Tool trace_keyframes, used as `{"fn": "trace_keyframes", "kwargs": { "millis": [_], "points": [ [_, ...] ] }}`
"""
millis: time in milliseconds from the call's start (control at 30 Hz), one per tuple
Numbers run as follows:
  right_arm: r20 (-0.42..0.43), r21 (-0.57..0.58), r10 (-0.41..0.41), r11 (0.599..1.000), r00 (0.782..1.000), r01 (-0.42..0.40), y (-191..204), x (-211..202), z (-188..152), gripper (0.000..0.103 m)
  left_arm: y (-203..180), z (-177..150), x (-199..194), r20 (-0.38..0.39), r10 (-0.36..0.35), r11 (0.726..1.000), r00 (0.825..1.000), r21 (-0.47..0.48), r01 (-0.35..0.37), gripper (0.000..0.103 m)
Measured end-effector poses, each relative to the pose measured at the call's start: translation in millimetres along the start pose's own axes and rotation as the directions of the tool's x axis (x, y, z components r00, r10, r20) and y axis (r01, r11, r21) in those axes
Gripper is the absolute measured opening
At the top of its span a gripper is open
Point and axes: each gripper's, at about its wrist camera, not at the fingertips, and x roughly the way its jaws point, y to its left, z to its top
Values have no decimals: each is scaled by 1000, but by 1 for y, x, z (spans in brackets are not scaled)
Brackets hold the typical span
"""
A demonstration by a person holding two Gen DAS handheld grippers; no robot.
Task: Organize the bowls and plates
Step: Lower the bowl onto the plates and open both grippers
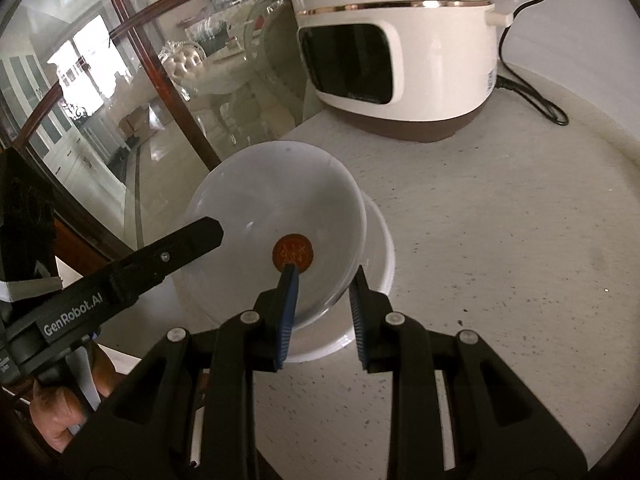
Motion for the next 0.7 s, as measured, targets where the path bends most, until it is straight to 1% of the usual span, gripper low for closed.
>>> {"fn": "trace_keyframes", "kwargs": {
  "millis": [200, 367, 433, 467, 700],
  "points": [
    [-17, 8, 7, 1000, 1000, -6, 2, 8, 3, 30, 8, 3, 7, -8, 12, 1000, 1000, -20, -12, 20],
    [-17, 6, 8, 1000, 1000, -8, 8, 6, 6, 32, 11, 3, 8, -10, 14, 999, 1000, -29, -14, 20],
    [-16, 8, 18, 1000, 1000, -18, 9, 5, 5, 36, 13, 3, 9, -12, 14, 999, 1000, -37, -14, 21],
    [-13, 7, 25, 1000, 1000, -25, 10, 5, 5, 39, 14, 3, 11, -15, 13, 999, 1000, -39, -13, 23],
    [-2, 0, 39, 999, 999, -39, 9, 8, 4, 44, 14, 3, 12, -21, 1, 999, 1000, -36, -2, 34]
  ]
}}
